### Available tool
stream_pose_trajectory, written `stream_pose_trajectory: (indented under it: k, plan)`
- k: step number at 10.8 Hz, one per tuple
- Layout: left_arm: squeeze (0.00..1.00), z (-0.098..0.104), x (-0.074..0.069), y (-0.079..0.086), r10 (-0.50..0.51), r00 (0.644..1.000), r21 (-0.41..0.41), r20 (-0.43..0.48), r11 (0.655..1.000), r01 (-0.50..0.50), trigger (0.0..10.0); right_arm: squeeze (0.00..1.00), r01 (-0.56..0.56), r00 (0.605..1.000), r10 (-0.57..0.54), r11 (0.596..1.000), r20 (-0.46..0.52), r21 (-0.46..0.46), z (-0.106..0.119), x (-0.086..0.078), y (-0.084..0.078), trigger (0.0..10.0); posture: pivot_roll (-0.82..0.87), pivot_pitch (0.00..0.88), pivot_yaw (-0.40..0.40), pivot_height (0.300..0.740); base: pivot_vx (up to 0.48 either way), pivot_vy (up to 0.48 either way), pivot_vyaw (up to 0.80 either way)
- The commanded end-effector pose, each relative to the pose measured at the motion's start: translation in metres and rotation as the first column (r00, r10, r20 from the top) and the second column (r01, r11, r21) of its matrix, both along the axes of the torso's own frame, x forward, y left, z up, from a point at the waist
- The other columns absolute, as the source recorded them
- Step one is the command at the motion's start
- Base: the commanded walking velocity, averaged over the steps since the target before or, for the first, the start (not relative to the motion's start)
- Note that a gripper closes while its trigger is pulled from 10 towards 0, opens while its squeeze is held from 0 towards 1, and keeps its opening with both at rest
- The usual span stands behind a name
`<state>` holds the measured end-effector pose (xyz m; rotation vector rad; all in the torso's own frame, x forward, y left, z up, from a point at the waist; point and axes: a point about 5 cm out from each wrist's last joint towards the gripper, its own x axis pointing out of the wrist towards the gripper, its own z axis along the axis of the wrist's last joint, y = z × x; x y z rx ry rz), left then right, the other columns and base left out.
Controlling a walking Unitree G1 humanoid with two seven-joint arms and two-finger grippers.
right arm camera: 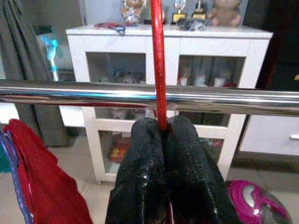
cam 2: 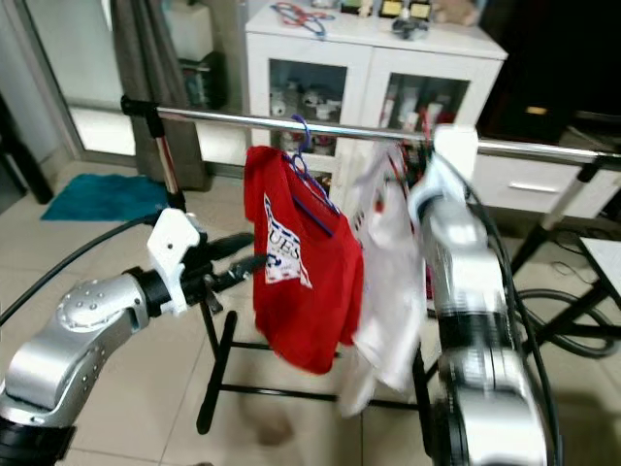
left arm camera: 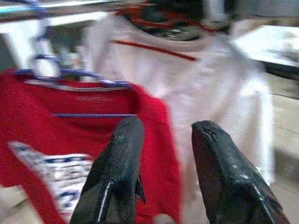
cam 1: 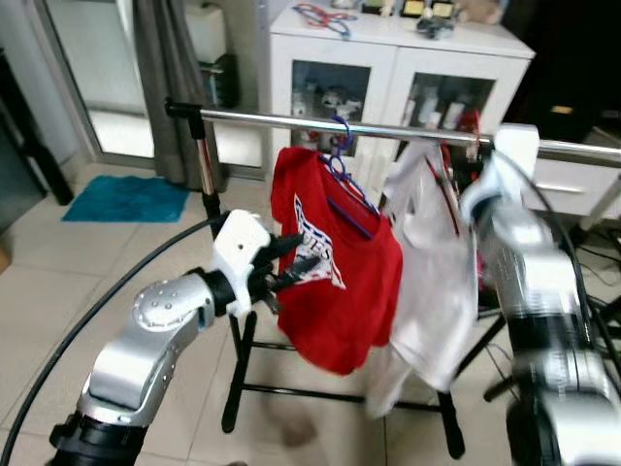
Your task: Hang hanger
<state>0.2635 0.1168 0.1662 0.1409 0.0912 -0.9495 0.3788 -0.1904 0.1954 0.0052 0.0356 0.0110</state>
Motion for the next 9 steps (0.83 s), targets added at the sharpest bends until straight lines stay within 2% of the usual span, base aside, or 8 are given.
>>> stream_pose_trajectory:
  k: [1, 5, 7, 9]
  plan:
    - [0.00, 0.008, -0.002, -0.007, -0.060, 0.998, 0.002, 0.012, 0.998, 0.060, 10.0, 0.00, -0.014, 1.000, 0.014, 1.000, 0.016, -0.003, 0.007, 0.007, 0.001, 10.0, -0.02, 0.000, -0.054, 0.740, 0.000, 0.000, 0.00]
    - [0.00, 0.016, -0.005, -0.007, -0.083, 0.997, 0.003, -0.006, 0.997, 0.083, 10.0, 0.00, -0.052, 0.995, 0.049, 0.998, -0.090, -0.029, 0.010, 0.036, 0.020, 10.0, 0.01, 0.000, -0.055, 0.740, 0.000, 0.000, 0.00]
    - [0.00, 0.017, -0.010, -0.004, -0.088, 0.996, 0.014, -0.022, 0.996, 0.088, 10.0, 0.00, -0.028, 0.992, 0.024, 0.999, -0.122, -0.030, 0.008, 0.038, 0.021, 10.0, 0.03, 0.040, -0.055, 0.740, 0.000, 0.000, 0.00]
    - [0.00, 0.017, -0.018, 0.001, -0.091, 0.995, 0.027, -0.049, 0.995, 0.092, 10.0, 0.00, -0.009, 0.982, 0.003, 0.999, -0.188, -0.031, -0.005, 0.036, 0.016, 10.0, 0.04, 0.064, -0.051, 0.740, 0.000, 0.000, 0.00]
